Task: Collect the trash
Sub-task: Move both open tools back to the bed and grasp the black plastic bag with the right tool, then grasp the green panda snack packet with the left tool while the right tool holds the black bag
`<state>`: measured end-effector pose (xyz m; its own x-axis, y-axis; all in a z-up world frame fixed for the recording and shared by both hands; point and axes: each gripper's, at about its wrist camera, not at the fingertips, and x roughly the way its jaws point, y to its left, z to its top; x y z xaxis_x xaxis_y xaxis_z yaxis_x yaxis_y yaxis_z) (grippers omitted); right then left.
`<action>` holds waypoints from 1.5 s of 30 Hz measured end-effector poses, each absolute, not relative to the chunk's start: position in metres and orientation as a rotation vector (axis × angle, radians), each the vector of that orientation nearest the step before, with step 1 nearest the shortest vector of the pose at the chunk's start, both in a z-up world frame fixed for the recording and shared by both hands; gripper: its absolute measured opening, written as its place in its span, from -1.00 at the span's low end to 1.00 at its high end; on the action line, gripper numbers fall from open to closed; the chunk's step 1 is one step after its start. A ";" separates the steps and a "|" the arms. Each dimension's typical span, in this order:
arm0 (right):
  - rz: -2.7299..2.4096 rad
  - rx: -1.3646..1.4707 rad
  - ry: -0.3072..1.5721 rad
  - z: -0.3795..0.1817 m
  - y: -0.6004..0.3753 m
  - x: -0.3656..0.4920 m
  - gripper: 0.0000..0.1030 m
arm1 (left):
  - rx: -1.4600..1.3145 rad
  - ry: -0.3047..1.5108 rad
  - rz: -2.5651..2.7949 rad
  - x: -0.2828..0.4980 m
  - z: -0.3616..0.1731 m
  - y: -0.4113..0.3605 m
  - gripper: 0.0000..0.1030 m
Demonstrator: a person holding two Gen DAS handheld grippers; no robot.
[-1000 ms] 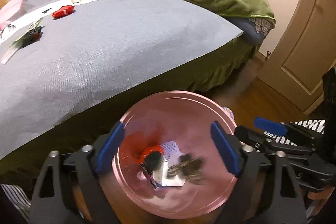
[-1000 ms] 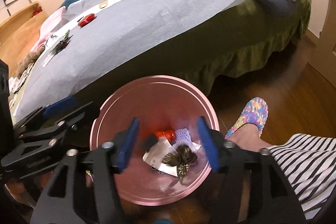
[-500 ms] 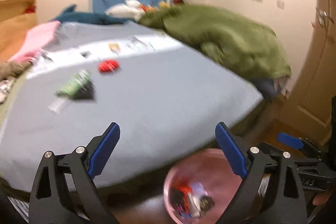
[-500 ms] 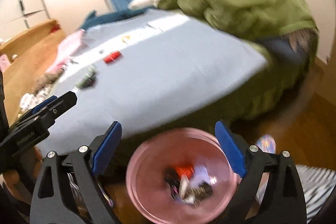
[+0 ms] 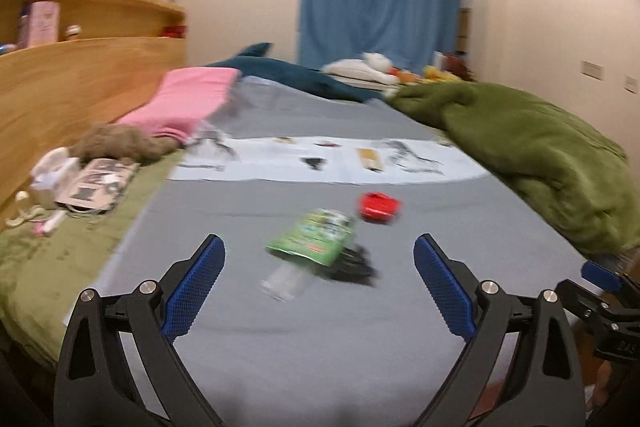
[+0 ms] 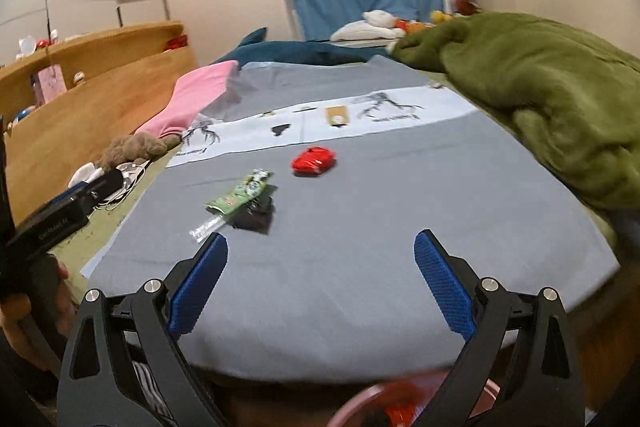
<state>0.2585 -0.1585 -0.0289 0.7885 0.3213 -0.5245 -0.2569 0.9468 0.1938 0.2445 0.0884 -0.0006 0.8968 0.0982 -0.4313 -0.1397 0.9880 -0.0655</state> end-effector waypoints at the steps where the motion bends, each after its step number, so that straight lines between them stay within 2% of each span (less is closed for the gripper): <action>1: 0.323 0.109 0.582 -0.030 -0.149 0.269 0.81 | -0.093 0.438 0.152 0.251 0.000 0.100 0.80; 8: 0.369 0.041 0.567 -0.047 -0.090 0.349 0.81 | -0.139 0.421 0.303 0.278 -0.003 0.175 0.80; 13: 0.397 0.011 0.673 -0.085 -0.051 0.396 0.81 | -0.271 0.502 0.431 0.296 -0.016 0.225 0.79; 24: 0.451 -0.080 0.832 -0.149 0.011 0.443 0.79 | -0.405 0.586 0.454 0.307 -0.035 0.256 0.79; 26: 0.454 -0.074 0.870 -0.156 0.014 0.449 0.71 | -0.408 0.585 0.449 0.308 -0.035 0.257 0.80; 30: 0.456 -0.042 0.875 -0.157 0.009 0.450 0.09 | -0.392 0.581 0.442 0.308 -0.033 0.251 0.79; 41: 0.389 -0.047 0.705 -0.122 -0.023 0.439 0.06 | -0.374 0.592 0.309 0.330 -0.041 0.228 0.80; 45: 0.351 -0.018 0.709 -0.115 -0.055 0.443 0.06 | -0.207 0.616 0.161 0.367 -0.052 0.184 0.80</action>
<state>0.4434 -0.0546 -0.1153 0.7031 0.3097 -0.6402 -0.3220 0.9413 0.1017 0.3672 0.1842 -0.0519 0.8047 0.0874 -0.5872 -0.2103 0.9669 -0.1442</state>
